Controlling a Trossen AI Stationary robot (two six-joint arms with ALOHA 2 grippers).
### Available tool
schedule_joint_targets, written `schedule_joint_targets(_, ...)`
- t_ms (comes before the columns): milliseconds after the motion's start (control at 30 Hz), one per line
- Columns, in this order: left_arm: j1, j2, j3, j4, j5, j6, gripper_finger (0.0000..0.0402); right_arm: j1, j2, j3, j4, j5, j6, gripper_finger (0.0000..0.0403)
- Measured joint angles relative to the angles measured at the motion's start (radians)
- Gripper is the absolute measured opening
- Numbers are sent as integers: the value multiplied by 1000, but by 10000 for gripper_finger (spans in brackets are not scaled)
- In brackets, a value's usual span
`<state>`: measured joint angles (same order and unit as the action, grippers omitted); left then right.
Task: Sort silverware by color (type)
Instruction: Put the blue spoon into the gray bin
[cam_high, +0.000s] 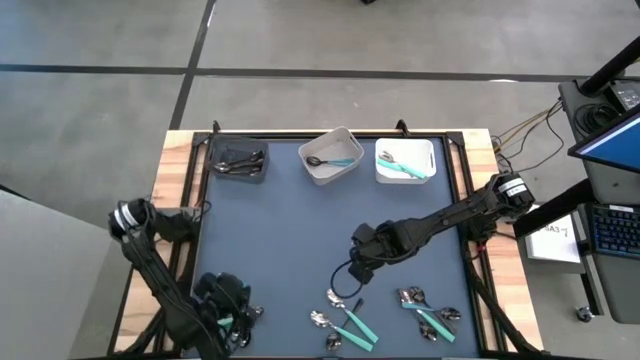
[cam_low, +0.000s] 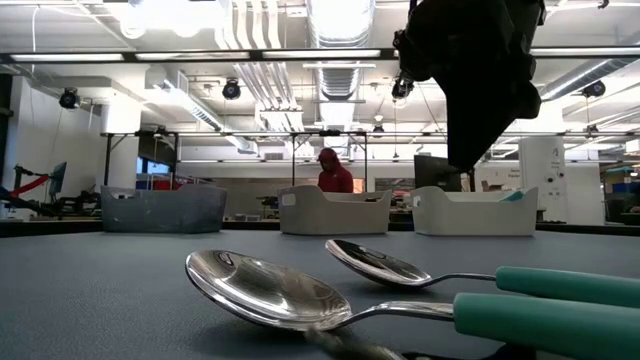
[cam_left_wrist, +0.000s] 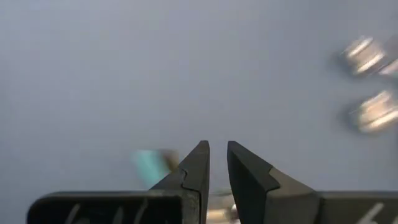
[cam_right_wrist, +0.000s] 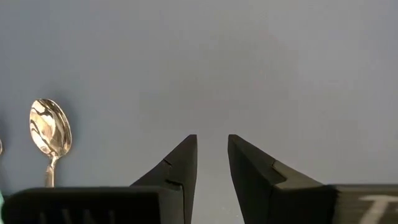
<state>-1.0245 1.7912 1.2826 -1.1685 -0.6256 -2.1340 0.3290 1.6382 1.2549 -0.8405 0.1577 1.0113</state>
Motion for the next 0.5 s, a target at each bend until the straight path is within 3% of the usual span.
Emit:
schedule_joint_targets(100,0,11,0,112,-51,-136,39,0,0,0,20,0,0,80)
schedule_joint_targets(200,-3,37,-1,136,-54,-152,39,0,0,0,21,0,1,80)
schedule_joint_targets(367,-3,30,-2,35,-51,-195,42,0,0,0,24,0,1,79)
schedule_joint_targets(500,28,22,-2,-84,-105,-350,55,0,0,0,42,0,0,79)
